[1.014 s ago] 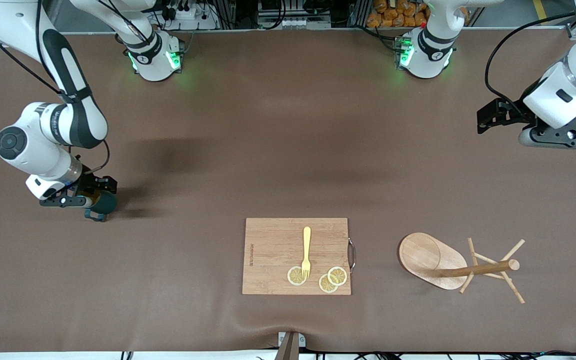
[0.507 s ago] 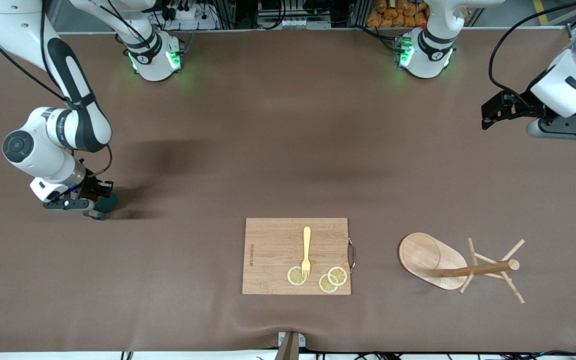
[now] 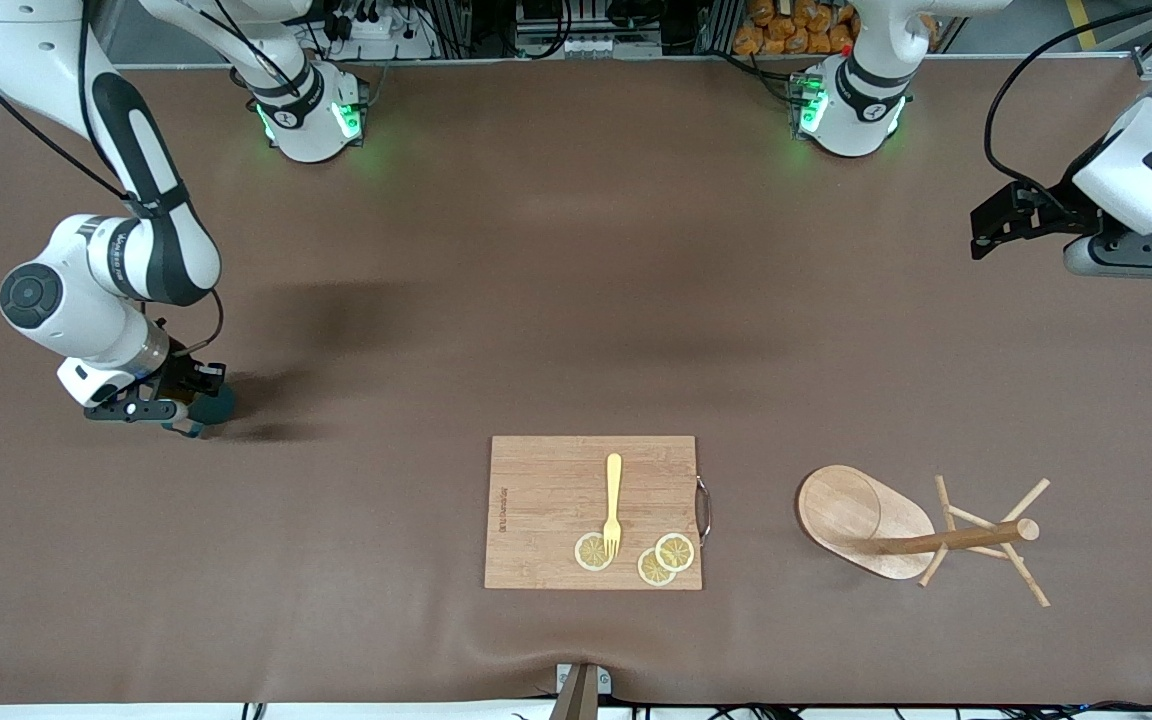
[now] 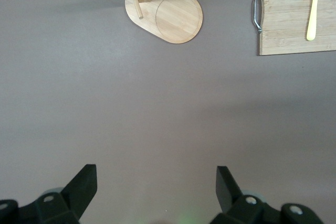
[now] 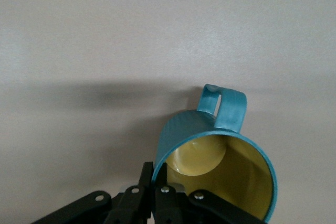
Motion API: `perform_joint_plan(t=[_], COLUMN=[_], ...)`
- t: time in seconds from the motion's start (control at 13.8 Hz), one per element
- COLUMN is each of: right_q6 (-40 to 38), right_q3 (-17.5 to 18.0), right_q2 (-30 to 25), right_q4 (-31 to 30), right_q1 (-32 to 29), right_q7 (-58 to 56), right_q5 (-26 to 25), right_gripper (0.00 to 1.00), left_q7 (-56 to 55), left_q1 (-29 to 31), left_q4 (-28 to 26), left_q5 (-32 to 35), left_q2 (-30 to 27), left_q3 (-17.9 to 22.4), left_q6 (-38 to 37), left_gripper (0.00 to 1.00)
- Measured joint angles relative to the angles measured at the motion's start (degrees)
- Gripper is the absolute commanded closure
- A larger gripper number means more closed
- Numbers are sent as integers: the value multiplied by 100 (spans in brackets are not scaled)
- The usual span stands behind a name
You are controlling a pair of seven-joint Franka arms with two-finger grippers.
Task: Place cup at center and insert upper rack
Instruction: 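Carry the teal mug with the right gripper to the table center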
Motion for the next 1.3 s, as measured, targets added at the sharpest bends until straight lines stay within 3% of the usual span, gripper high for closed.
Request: perform_joint_plan(t=[0.43, 0.87, 1.16, 1.3], right_q6=[-572, -1581, -1586, -1586], right_q3=[50, 76, 74, 73], right_q2=[-278, -290, -250, -81], right_q4=[119, 954, 1112, 1351], right_q1=[1288, 2885, 3390, 3636], right_q7=[2420, 5361, 6646, 7524], right_q5=[13, 58, 764, 873], right_gripper=[100, 100, 100, 100], left_q7=[0, 0, 0, 0], left_q1=[15, 7, -36, -55], left_q4=[-8, -7, -6, -6], left_q5=[0, 0, 0, 0], left_q2=[13, 13, 13, 13], left_q3=[25, 38, 20, 4], left_q6=[0, 0, 2, 2], left_gripper=[0, 0, 0, 0])
